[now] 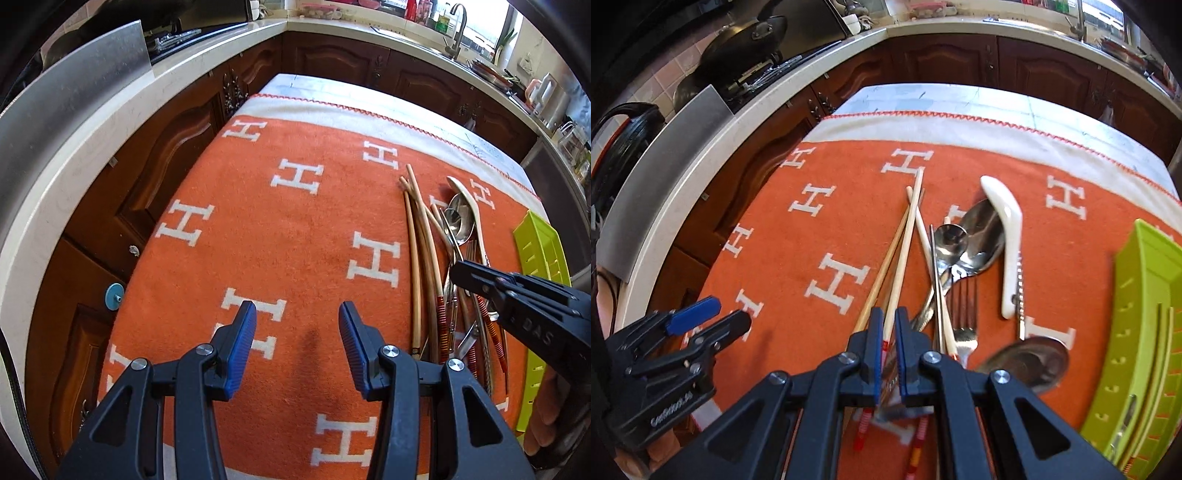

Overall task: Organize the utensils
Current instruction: 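Move both open tools back over the utensil pile, then grasp a red-banded chopstick with the right tool while the left tool reaches toward chopsticks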

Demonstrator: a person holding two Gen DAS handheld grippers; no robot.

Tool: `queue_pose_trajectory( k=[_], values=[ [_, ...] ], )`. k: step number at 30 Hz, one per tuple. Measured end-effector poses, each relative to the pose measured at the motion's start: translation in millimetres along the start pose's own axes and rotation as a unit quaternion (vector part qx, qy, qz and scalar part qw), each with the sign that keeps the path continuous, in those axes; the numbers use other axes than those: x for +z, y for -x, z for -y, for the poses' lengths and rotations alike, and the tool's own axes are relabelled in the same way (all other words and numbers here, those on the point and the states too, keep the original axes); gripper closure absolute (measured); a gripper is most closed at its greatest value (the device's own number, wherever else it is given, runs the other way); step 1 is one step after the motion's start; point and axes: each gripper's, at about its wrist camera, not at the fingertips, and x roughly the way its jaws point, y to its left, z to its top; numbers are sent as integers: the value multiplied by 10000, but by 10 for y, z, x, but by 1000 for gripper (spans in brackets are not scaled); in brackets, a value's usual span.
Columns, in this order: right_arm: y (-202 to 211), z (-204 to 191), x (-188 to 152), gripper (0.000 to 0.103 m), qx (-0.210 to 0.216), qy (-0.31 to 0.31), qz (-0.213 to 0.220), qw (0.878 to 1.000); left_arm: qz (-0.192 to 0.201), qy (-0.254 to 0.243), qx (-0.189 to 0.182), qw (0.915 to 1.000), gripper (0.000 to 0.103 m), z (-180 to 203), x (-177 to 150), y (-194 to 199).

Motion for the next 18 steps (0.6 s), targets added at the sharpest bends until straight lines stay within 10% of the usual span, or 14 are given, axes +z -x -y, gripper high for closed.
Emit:
queue_pose_trajectory(
  k=[18],
  values=[
    [-323, 46, 74, 95, 122, -235, -218, 9994, -135, -169, -339, 9992, 58, 142, 62, -156]
  ],
)
